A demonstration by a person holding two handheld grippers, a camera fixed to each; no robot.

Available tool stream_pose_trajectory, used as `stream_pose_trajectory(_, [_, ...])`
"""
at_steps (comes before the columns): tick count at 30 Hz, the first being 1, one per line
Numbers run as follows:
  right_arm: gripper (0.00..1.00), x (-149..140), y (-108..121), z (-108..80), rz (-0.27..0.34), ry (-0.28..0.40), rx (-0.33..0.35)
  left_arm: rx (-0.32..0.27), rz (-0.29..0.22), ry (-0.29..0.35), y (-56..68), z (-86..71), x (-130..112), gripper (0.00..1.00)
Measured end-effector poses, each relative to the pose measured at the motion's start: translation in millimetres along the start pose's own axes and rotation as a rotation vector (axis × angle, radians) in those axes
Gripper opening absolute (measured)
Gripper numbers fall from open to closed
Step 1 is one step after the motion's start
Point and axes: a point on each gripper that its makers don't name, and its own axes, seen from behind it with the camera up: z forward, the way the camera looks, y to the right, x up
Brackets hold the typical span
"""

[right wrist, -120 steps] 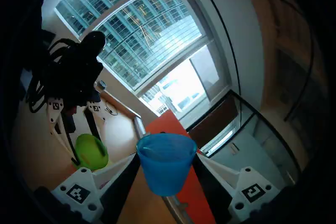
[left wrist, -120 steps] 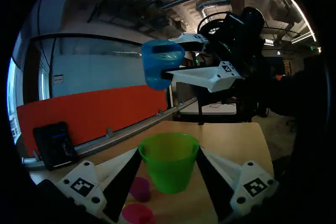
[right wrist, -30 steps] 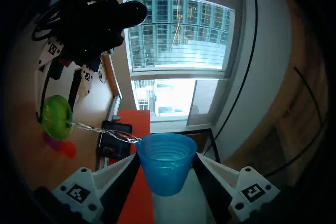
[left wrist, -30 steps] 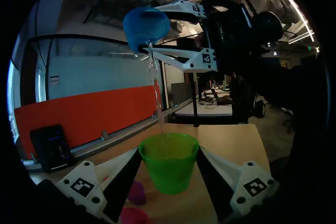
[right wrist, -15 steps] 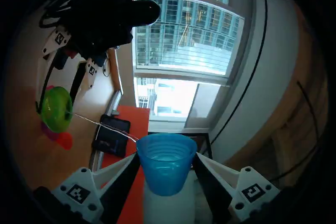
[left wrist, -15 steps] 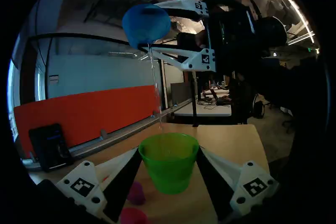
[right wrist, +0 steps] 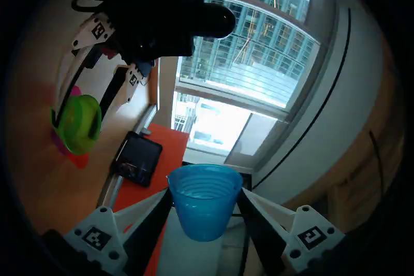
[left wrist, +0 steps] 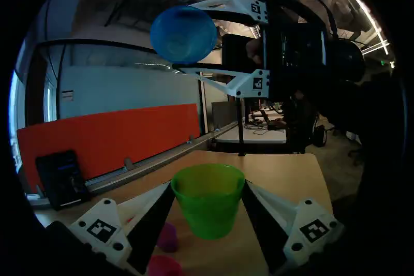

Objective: Pour water

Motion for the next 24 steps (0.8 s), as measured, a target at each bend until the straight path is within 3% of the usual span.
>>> stream_pose_trajectory(5, [0.89, 0, 0, 0.1, 0.054, 0.003, -0.009, 0.005, -0.001, 0.002, -1.5, -0.1, 0, 0.87])
stream_pose_trajectory(8, [0.89, -4, 2, -1.1, 0.135, -0.004, -0.024, 0.011, 0.001, 0.004, -3.5, -0.9, 2, 0.87])
stream_pose_trajectory(11, [0.89, -11, 3, -3.2, 0.251, -0.014, -0.04, 0.016, 0.002, 0.008, -4.7, -2.6, 4, 0.87])
stream_pose_trajectory(17, [0.89, -23, -4, -8.0, 0.538, -0.047, -0.044, 0.024, 0.002, 0.017, -7.0, -6.0, 6, 0.87])
stream_pose_trajectory(24, [0.89, -19, -14, -11.8, 0.85, -0.059, -0.027, 0.033, 0.009, 0.02, -9.3, -9.2, 9, 0.87])
